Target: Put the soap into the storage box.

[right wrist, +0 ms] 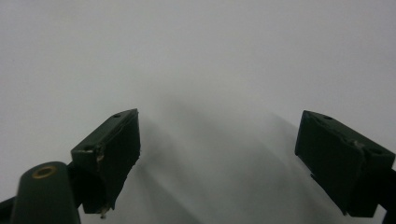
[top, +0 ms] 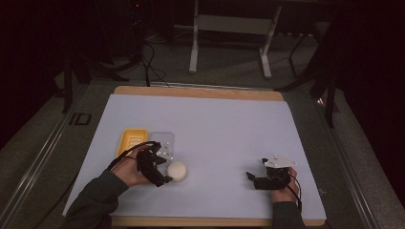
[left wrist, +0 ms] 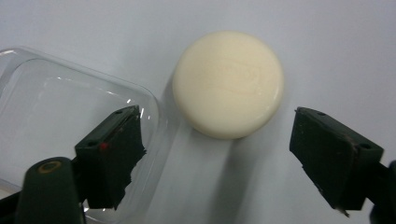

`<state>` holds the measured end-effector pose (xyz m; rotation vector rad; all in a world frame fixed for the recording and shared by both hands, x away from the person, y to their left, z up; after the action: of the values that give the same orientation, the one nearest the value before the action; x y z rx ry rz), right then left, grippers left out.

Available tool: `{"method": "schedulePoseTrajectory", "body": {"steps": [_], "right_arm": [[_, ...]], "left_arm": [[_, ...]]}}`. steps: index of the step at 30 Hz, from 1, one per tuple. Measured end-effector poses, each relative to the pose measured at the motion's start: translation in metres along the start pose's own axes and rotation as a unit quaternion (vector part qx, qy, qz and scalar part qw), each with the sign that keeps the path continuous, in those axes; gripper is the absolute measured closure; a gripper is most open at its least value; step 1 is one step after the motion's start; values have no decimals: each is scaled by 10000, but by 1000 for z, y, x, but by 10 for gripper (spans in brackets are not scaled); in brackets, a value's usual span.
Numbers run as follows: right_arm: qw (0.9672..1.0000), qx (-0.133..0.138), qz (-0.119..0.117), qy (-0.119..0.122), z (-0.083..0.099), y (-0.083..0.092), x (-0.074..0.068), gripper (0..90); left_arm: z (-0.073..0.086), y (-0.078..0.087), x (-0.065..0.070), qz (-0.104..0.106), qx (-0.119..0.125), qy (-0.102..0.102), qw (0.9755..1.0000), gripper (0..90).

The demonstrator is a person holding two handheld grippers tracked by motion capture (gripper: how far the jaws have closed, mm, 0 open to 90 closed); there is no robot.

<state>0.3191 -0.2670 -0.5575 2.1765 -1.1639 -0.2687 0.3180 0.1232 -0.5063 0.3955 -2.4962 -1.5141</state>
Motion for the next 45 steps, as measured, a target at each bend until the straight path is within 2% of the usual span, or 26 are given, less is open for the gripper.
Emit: {"method": "schedulePoseTrajectory", "body": {"steps": [14, 23, 28, 34, 45], "right_arm": [[10000, -42, 26, 49, 0, -1, -1, 141], [10000, -44, 19, 51, 0, -1, -1, 140], [10000, -46, 18, 54, 0, -1, -1, 141], [10000, -45, 19, 55, 0, -1, -1, 141], [10000, -38, 12, 44, 0, -1, -1, 141]], "left_arm": [[-10, -11, 0, 5, -196, -72, 9998, 91], [-18, -20, -1, 166, -329, -151, 9992, 92], [-20, -24, -1, 290, -415, -223, 9985, 138], [-22, -28, -1, 317, -515, -262, 9978, 150], [-30, -41, 0, 337, -937, -427, 9941, 153]]}}
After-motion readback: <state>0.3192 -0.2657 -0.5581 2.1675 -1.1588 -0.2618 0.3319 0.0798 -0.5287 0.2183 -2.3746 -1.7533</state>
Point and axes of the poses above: each handheld gripper's, and its own axes: y roughly backward along the jaws, z roughly out of its underside, x roughly to its right, the point moved 3 cm from there along -y, roughly forward along the jaws, and after that the axes turned 6 degrees about z, right-handed, at the moved point
